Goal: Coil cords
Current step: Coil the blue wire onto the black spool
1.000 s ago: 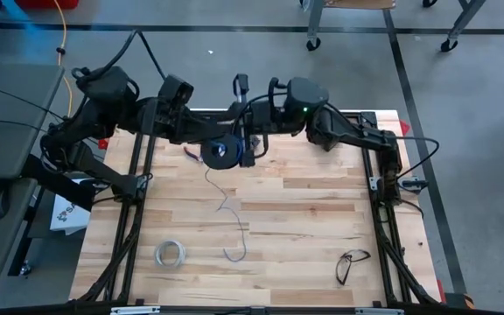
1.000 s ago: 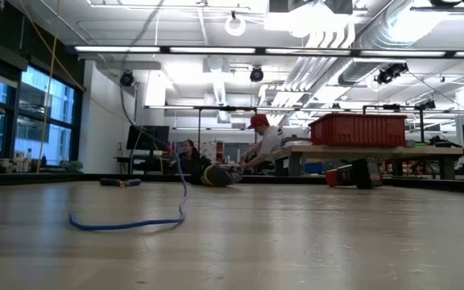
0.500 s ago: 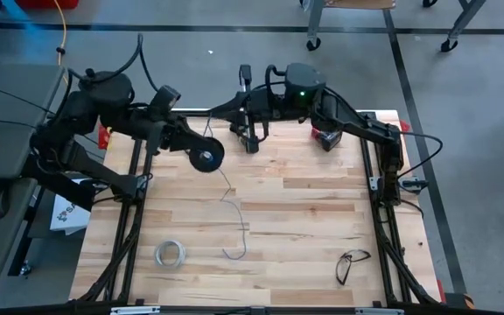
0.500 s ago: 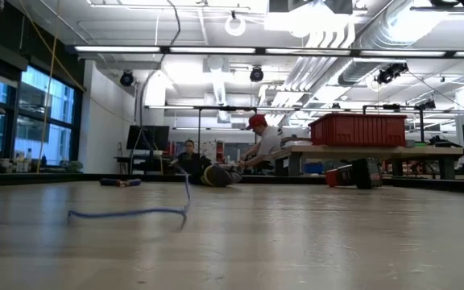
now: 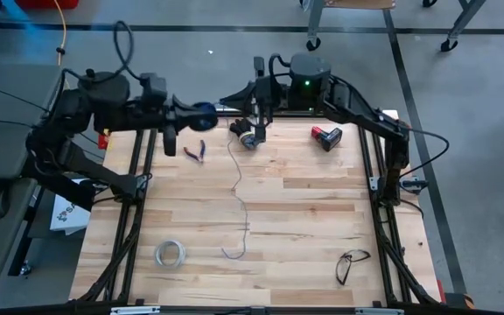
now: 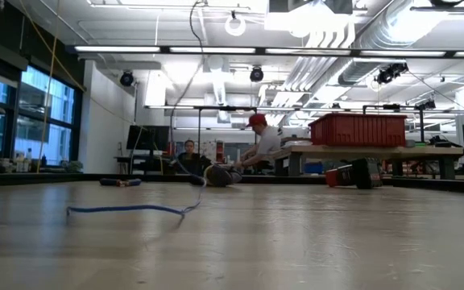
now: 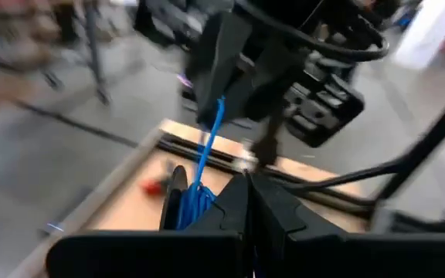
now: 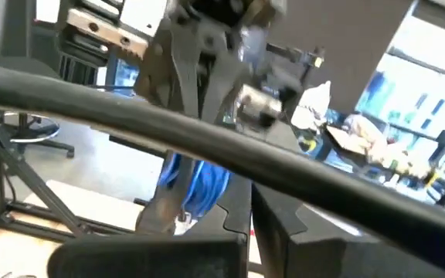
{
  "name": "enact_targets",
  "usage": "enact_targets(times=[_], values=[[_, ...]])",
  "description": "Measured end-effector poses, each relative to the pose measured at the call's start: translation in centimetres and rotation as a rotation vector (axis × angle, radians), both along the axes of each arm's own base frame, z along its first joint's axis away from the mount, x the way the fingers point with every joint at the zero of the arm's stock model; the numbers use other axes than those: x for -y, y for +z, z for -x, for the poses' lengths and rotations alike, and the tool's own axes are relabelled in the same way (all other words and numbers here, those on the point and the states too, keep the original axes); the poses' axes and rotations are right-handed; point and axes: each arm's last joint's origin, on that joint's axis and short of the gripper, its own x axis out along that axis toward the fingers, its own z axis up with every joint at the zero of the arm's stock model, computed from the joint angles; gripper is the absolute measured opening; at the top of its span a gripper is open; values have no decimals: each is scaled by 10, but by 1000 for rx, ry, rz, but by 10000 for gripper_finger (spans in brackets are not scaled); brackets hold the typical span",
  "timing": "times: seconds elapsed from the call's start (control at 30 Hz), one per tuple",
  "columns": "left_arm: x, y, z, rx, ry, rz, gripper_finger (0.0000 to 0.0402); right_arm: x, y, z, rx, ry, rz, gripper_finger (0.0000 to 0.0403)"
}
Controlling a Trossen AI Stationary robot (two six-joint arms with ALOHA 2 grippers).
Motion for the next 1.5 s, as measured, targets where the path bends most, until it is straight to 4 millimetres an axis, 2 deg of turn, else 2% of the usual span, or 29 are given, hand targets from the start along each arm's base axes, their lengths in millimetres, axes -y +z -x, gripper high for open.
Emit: enact_targets(times=[0.17, 0.37, 0.53, 0.63, 0.77, 0.9, 1.0, 1.13, 1.5], values=[[-2, 10, 4, 48, 41, -183, 0, 1, -2, 1, -18, -11, -44, 0], [-1, 24, 6, 163, 6, -267, 0, 1, -1, 2, -18, -29, -55, 0], [-2, 29, 6, 187, 28, -343, 0, -2, 2, 1, 4, -30, -159, 2], [-2, 35, 7, 238, 44, -392, 1, -2, 0, 2, -19, -33, -235, 22], [-2, 44, 12, 317, 61, -402, 2, -2, -3, 1, -40, -37, -303, 76], [-1, 46, 10, 351, 27, -419, 2, -4, -6, 1, -77, -22, -354, 127], [-1, 48, 8, 369, 14, -420, 2, -8, -10, 0, -120, 22, -394, 150], [0, 51, 9, 405, 5, -419, 3, -12, -12, 0, -150, 21, -397, 164], [1, 52, 9, 429, -14, -412, 3, -17, -17, 0, -196, 7, -373, 165]])
